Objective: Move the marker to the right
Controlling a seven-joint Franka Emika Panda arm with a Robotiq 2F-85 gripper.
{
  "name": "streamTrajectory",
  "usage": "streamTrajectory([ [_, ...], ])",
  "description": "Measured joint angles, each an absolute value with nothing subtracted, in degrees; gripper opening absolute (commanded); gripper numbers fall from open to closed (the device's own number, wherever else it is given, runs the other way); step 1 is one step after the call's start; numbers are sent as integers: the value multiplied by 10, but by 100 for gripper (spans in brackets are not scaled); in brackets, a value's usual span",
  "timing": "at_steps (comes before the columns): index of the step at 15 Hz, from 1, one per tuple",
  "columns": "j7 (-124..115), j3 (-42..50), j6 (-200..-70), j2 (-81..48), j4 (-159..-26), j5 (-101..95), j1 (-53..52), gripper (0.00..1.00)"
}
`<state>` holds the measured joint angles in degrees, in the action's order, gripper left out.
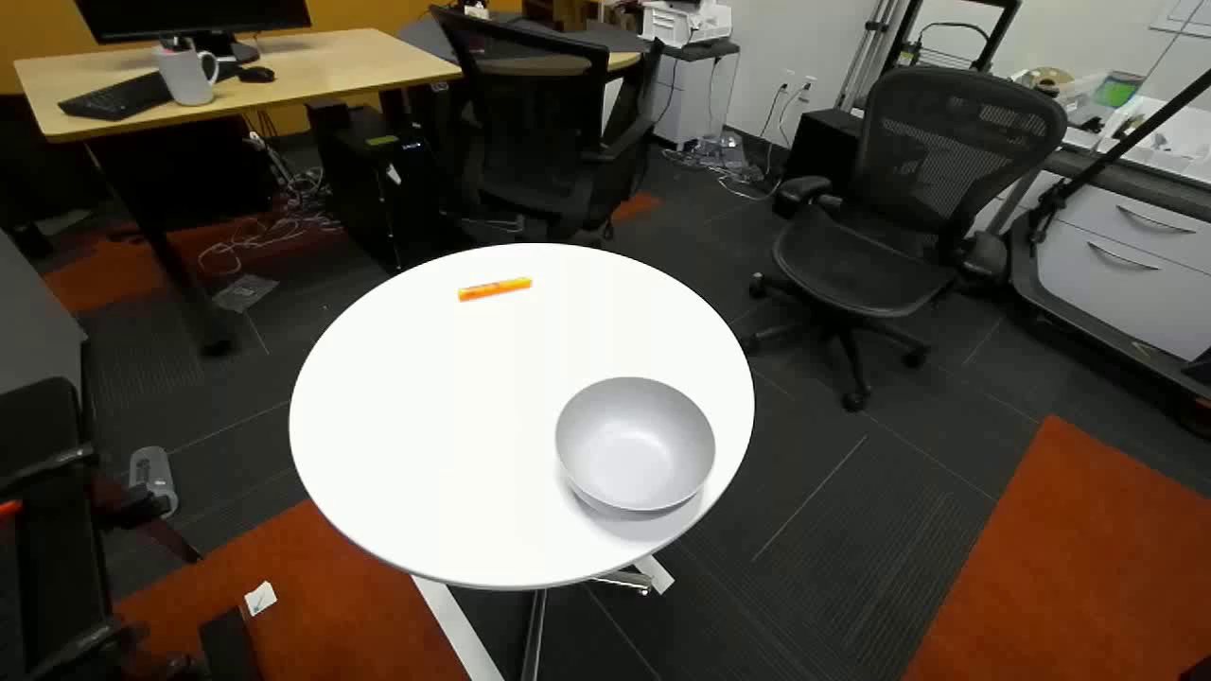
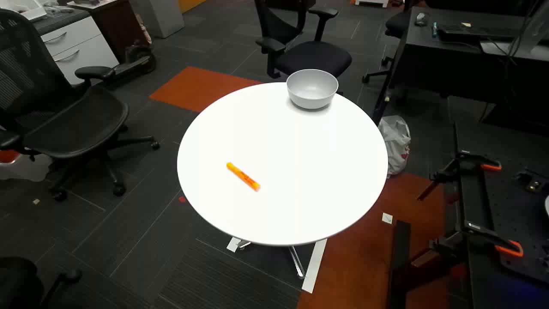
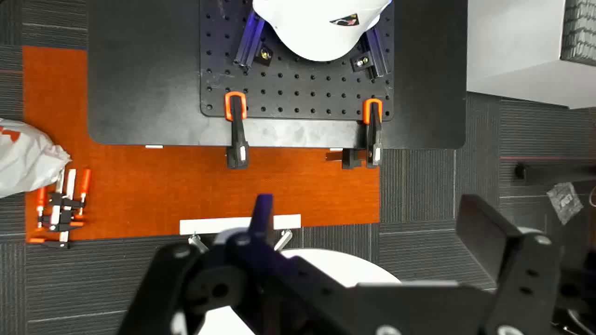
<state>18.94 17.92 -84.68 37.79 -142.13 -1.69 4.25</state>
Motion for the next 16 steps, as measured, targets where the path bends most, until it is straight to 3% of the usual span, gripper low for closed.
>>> streamTrajectory([
  [10, 186, 169, -856, 372, -1421, -9, 42, 100],
  [16, 113, 91, -1004, 283, -1422, 50, 22, 100],
])
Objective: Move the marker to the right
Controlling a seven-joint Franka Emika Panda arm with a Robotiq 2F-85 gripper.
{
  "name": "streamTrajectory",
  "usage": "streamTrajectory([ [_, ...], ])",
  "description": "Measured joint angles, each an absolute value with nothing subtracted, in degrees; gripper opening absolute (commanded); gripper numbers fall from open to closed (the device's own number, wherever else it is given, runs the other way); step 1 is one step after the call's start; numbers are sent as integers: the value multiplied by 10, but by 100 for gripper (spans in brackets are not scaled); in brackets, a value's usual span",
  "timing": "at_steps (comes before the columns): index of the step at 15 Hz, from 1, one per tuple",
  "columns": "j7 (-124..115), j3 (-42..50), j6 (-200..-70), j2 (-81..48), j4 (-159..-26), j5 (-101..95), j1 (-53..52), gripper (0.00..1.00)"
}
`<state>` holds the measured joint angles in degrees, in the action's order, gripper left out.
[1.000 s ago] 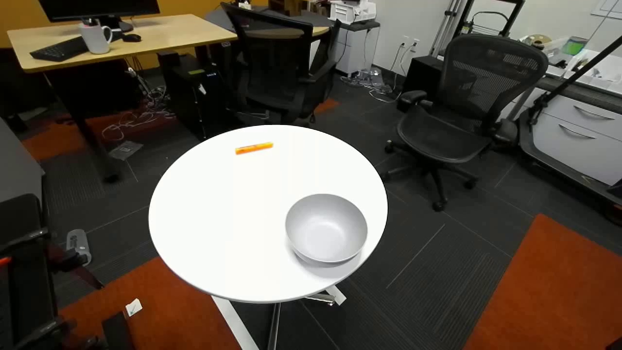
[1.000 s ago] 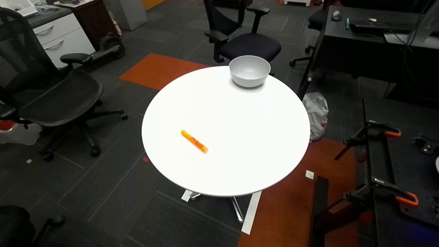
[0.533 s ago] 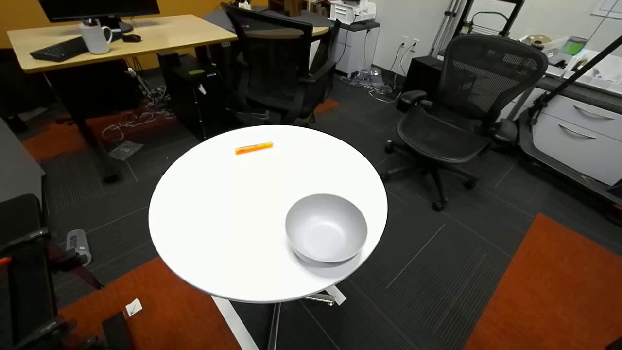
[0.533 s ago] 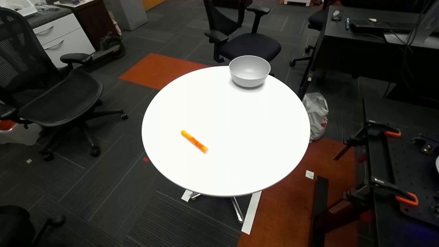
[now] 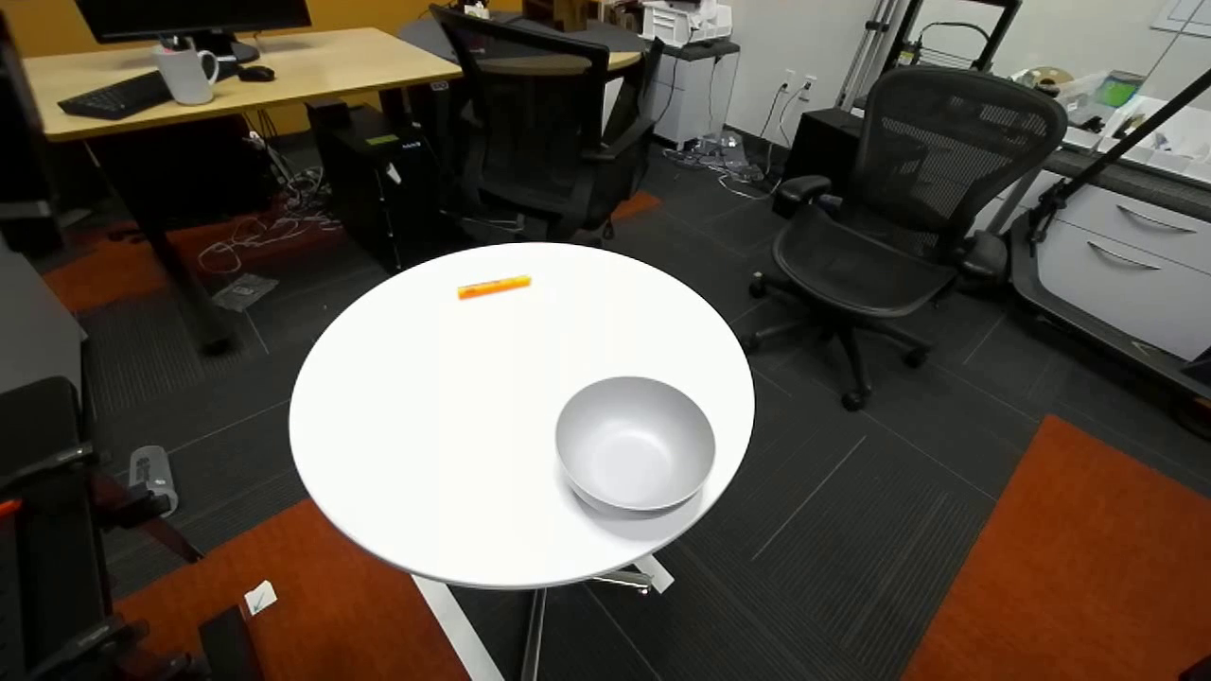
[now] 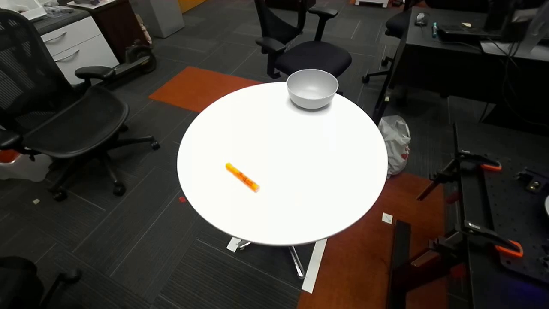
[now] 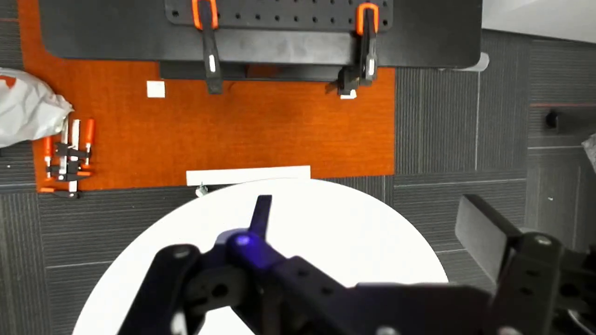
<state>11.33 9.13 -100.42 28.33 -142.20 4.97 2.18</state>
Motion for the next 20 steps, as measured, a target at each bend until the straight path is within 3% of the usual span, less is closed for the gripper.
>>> streamTrajectory([
  [9, 36, 4, -1253, 50, -1365, 107, -21, 100],
  [20, -6, -39, -1423, -171, -1215, 137, -42, 100],
])
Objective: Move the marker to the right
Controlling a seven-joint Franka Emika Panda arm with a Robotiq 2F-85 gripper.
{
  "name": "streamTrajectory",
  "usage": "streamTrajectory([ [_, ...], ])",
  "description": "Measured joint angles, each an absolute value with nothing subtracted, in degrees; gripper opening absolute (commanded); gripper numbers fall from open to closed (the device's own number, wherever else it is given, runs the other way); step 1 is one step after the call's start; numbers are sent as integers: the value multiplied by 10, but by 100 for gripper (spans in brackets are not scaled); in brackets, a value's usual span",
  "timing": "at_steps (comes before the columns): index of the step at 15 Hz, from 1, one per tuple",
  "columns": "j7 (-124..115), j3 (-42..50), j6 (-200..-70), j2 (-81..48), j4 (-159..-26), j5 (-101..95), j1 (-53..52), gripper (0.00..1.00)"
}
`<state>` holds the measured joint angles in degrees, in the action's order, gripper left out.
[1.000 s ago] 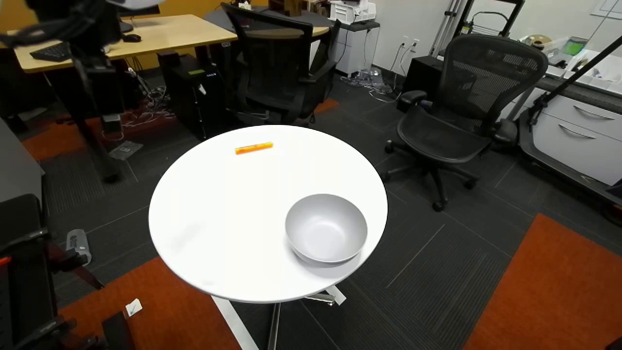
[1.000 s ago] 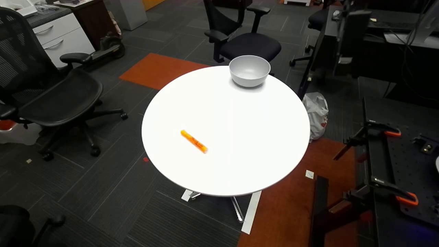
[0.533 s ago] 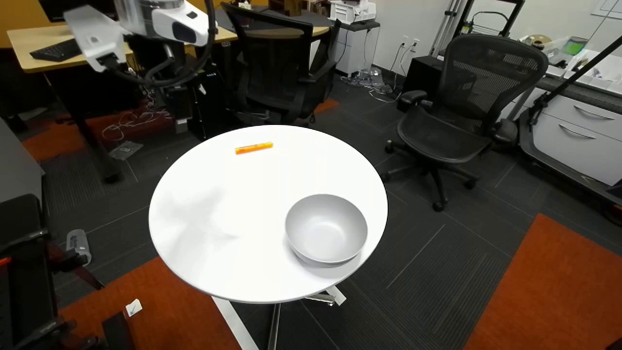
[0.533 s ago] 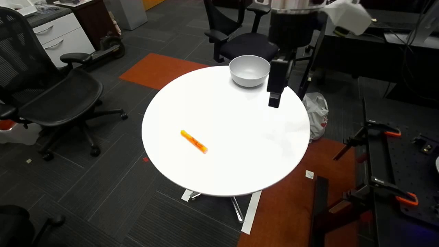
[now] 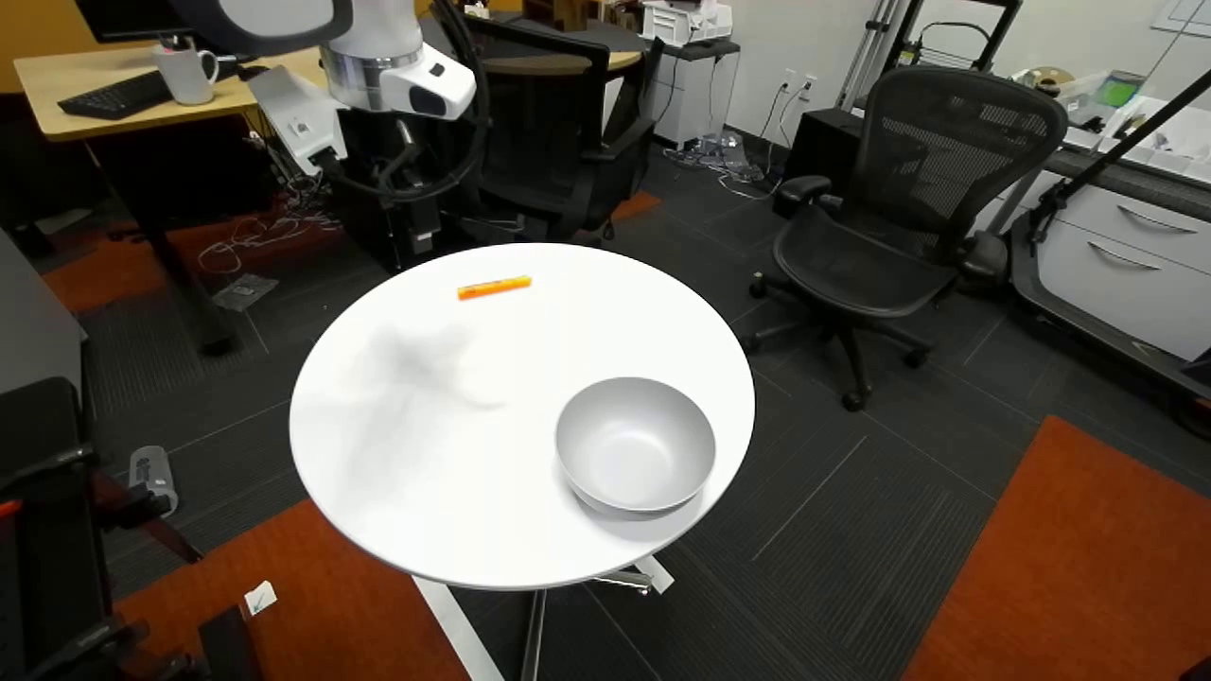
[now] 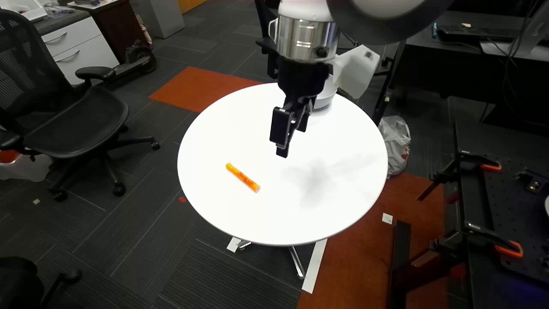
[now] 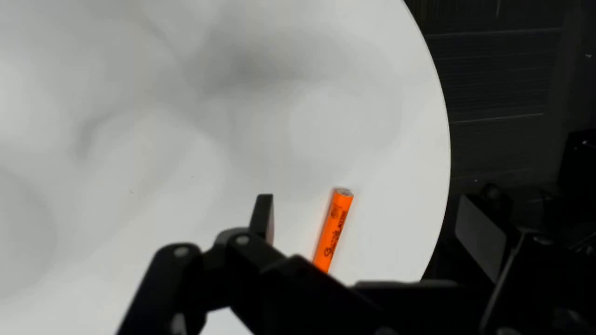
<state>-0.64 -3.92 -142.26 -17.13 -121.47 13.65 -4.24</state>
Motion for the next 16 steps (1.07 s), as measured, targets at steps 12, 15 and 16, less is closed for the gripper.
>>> streamTrajectory([
  [12, -47, -46, -1499, -249, -1172, 133, -60, 100],
  [15, -104, -42, -1533, -272, -1159, 130, -64, 100],
  [16, -127, -37, -1546, -284, -1151, 127, -70, 100],
])
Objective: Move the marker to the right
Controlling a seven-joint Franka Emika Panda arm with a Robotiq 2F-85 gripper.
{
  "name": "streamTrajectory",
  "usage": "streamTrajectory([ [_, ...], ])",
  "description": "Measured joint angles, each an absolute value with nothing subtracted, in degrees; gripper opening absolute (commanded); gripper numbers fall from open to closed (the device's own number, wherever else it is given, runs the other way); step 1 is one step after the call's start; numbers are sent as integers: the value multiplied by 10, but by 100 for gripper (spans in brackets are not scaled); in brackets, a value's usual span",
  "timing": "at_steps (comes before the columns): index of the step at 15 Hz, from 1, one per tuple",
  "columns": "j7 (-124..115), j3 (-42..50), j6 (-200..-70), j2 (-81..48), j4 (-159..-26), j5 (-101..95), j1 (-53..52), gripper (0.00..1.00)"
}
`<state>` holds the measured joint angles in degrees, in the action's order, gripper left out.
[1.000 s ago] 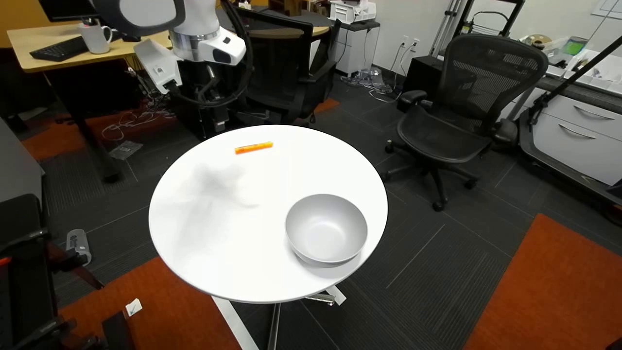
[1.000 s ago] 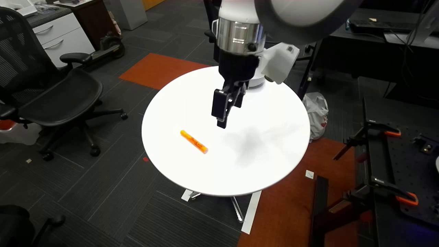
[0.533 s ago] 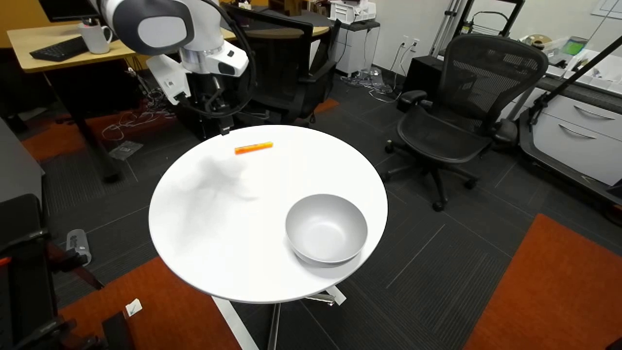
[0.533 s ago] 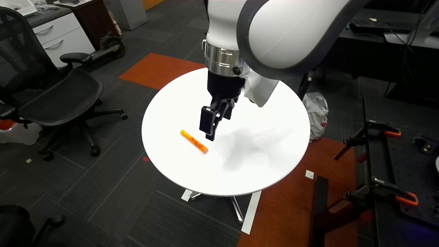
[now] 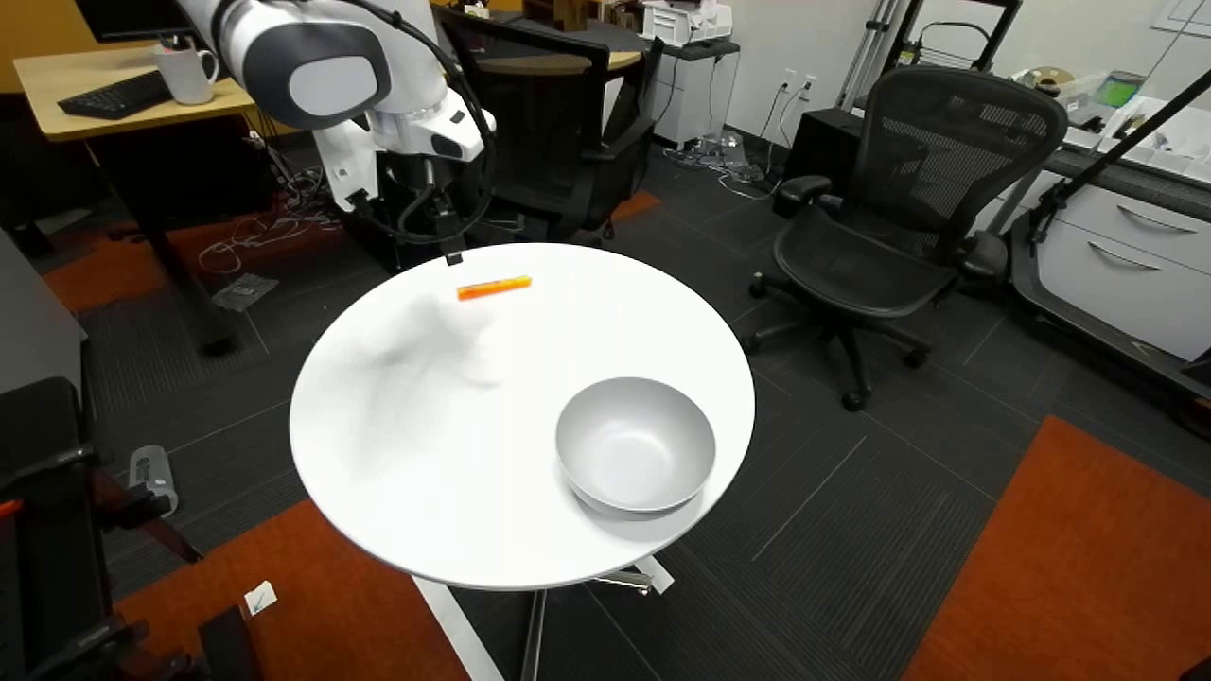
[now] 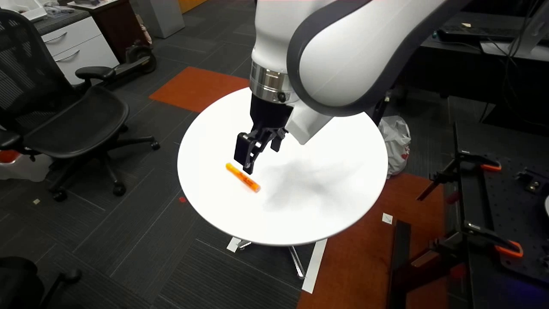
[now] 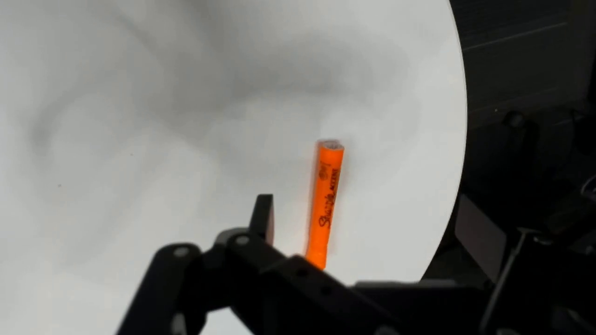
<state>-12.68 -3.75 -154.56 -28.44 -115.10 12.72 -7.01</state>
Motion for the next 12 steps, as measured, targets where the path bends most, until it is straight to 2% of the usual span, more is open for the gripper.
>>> streamTrajectory([
  [12, -343, 76, -1593, -393, -1054, 74, -194, 100],
])
